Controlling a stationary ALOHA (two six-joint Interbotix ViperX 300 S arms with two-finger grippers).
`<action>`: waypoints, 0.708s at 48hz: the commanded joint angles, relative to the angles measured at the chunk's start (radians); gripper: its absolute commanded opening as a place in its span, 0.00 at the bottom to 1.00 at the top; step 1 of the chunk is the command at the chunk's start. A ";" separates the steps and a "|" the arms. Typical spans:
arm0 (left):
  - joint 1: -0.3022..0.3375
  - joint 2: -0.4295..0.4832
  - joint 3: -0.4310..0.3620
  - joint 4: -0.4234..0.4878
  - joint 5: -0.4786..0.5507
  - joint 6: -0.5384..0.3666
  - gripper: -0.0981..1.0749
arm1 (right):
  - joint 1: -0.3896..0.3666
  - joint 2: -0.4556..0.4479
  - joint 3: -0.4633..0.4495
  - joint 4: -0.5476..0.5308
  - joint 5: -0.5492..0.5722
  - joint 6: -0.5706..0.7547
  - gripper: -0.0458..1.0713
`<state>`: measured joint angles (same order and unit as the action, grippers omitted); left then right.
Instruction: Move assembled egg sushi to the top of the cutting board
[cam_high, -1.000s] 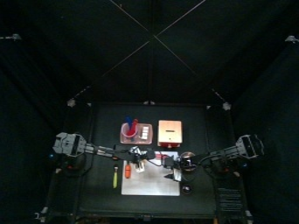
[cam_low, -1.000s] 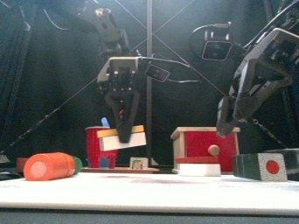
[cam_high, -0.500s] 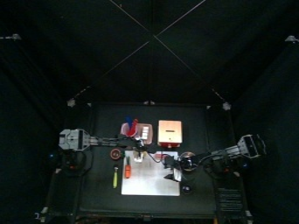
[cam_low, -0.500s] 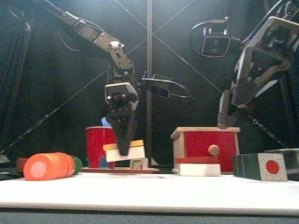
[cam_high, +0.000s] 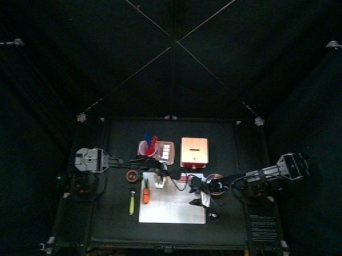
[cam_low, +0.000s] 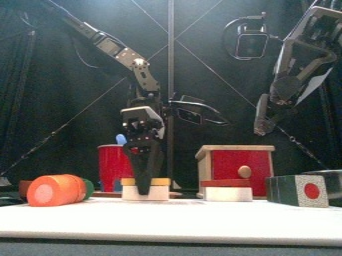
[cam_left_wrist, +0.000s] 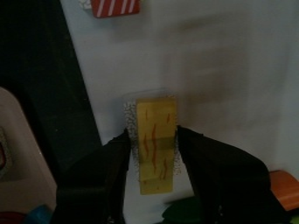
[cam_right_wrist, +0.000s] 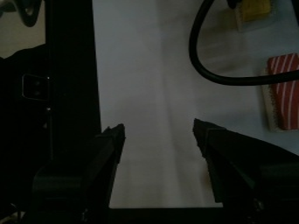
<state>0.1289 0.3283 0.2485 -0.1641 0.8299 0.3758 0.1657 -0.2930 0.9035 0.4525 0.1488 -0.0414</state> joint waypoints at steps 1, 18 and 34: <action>0.009 -0.008 -0.021 0.000 -0.003 0.002 0.64 | 0.000 -0.023 -0.012 0.002 -0.005 0.000 0.89; 0.017 0.012 -0.018 -0.005 -0.014 0.002 0.64 | 0.000 -0.025 -0.014 0.003 -0.005 0.002 0.89; 0.025 0.009 -0.017 -0.005 -0.023 -0.005 0.65 | 0.000 -0.023 -0.017 0.011 -0.005 0.002 0.89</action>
<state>0.1411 0.3436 0.2393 -0.1687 0.8161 0.3712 0.1657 -0.2930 0.9020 0.4587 0.1488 -0.0414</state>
